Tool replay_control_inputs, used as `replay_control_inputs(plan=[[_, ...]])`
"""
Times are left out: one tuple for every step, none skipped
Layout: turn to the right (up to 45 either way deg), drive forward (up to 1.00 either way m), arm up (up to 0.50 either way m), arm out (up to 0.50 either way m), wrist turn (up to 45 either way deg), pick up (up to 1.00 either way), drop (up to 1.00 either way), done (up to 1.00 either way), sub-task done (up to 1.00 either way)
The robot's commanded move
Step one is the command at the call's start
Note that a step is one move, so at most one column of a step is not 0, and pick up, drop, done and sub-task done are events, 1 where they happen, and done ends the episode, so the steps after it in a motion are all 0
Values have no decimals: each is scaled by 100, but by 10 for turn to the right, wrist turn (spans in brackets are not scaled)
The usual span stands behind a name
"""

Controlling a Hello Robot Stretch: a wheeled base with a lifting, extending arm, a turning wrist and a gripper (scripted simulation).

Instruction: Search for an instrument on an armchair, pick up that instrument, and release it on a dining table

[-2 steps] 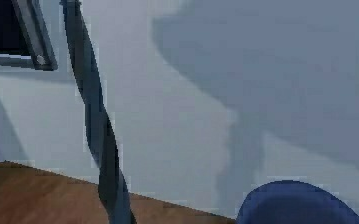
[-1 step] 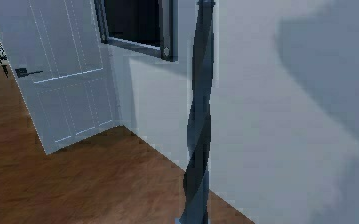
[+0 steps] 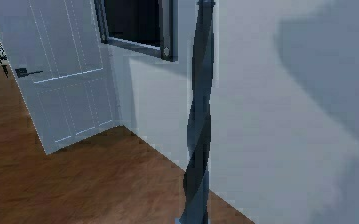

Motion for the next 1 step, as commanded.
replay_control_inputs(plan=[[0,0,0,28,0,0,0,0,0]])
